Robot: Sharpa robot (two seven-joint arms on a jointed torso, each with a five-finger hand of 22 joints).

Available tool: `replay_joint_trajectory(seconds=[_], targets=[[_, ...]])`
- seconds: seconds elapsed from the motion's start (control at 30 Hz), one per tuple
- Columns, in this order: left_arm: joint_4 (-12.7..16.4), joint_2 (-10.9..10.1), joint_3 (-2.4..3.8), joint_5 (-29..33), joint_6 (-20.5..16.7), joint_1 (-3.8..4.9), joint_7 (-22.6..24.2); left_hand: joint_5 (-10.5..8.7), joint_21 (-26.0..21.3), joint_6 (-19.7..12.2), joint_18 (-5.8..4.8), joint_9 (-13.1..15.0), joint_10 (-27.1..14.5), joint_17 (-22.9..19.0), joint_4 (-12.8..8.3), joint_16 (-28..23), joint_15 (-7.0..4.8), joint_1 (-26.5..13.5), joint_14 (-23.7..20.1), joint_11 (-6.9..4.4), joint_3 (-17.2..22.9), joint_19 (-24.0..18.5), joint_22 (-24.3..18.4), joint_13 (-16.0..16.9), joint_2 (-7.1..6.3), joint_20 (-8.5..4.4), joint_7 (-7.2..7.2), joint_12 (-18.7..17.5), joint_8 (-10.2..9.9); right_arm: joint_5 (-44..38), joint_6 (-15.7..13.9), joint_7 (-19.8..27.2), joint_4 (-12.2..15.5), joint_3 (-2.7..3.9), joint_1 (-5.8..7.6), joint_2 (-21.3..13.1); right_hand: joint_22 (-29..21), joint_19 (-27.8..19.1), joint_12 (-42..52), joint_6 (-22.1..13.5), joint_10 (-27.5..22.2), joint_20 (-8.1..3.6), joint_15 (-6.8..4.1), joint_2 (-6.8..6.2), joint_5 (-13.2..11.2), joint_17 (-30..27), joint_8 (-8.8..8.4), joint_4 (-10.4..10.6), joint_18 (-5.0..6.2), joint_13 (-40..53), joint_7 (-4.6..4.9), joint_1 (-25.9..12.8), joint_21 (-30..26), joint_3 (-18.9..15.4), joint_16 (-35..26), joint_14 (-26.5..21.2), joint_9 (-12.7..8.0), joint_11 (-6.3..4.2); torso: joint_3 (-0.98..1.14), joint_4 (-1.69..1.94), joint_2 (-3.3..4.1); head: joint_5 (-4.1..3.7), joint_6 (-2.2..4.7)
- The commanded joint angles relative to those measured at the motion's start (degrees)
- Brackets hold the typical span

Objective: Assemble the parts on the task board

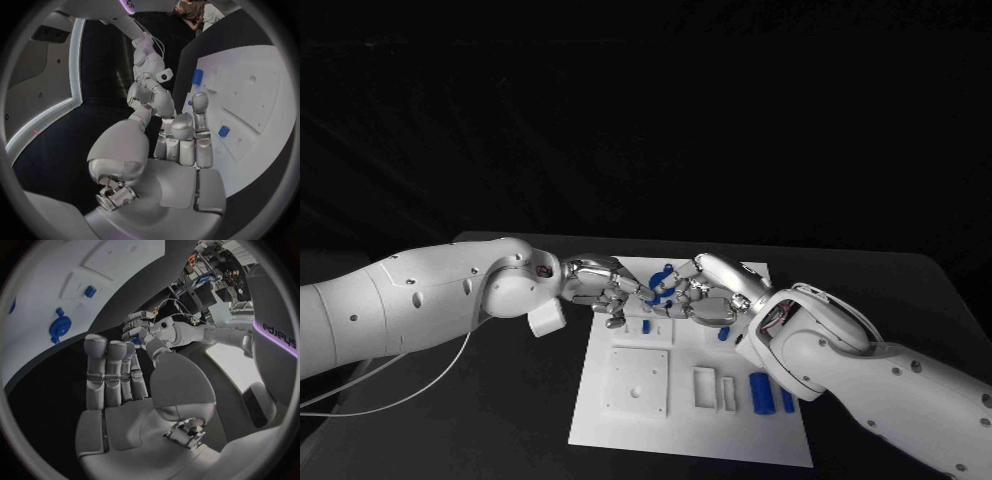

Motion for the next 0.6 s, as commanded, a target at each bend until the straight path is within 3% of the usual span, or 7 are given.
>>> replay_joint_trajectory(seconds=[0.03,0.6], targets=[[0.1,0.3,0.07,-0.1,-1.8,0.09,-0.2,0.16,0.0,3.5,-0.85,0.2,0.9,-0.1,-6.4,-0.4,-0.29,0.0,-0.2,-0.35,6.8,-0.1,1.0,0.0,0.21,-0.38,-3.09,-0.1,0.3,-0.3,0.2,0.5,0.3,-0.16,-0.10,0.3,3.7,0.1,-0.2,0.9,0.3,-0.42,-0.39,0.11,0.0,0.1,0.15,0.0,-0.60,0.1,-0.20,0.6,0.2,-0.5,-0.3,0.1,0.0,-0.30,0.00,0.01,0.00,0.00,-0.02],[0.1,0.3,0.02,-0.9,-5.0,0.10,-1.9,0.28,-0.5,3.6,-1.29,2.2,0.9,-0.7,-6.7,-1.1,-0.51,-1.0,-0.3,-0.54,7.3,0.2,1.0,-0.1,0.31,-0.80,-3.29,-0.6,0.3,-0.8,0.0,0.1,0.5,-0.32,-0.11,0.5,3.8,0.3,-0.5,2.3,0.8,-0.70,-0.63,0.50,0.3,0.2,0.14,0.4,-0.85,0.3,-0.78,0.7,0.6,-3.6,-0.5,0.4,0.0,-0.59,0.07,-0.06,0.02,0.03,-0.22]])
